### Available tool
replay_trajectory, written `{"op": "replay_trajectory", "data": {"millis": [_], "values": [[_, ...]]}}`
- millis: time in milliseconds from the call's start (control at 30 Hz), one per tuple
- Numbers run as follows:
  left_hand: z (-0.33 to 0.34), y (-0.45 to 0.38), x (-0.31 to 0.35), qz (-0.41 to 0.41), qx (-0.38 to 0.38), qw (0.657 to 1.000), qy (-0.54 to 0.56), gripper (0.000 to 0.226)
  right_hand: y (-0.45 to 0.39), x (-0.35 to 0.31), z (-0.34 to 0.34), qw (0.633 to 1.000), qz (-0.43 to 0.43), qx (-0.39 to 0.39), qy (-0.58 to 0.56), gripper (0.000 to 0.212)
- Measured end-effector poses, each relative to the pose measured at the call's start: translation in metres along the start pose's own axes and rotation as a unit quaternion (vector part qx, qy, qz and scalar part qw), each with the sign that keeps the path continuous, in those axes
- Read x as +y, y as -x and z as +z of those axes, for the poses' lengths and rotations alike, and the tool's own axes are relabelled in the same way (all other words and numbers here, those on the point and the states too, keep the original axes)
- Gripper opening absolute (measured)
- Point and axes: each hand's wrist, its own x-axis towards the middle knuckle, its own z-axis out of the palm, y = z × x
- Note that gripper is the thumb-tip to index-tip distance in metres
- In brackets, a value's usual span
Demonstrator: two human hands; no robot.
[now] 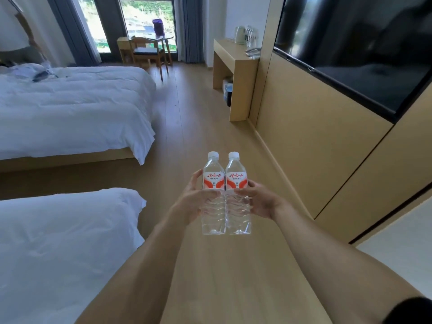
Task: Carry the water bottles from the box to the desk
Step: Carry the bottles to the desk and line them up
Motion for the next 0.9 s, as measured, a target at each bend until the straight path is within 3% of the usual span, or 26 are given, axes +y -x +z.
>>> {"op": "replay_trajectory", "data": {"millis": [433, 567, 900], "values": [[-0.028, -0.187, 0.074, 0.000, 0.032, 0.999, 0.022, 0.088, -0.185, -0.096, -0.034, 0.999, 0.005, -0.033, 0.012, 0.065], [-0.026, -0.250, 0.107, 0.021, 0.061, 0.998, 0.023, 0.085, -0.255, -0.138, -0.055, 0.999, 0.007, -0.049, 0.009, 0.046], [-0.017, -0.394, 0.178, 0.030, 0.086, 0.995, 0.036, 0.082, -0.390, -0.237, -0.104, 0.995, 0.017, -0.094, 0.015, 0.046]]}}
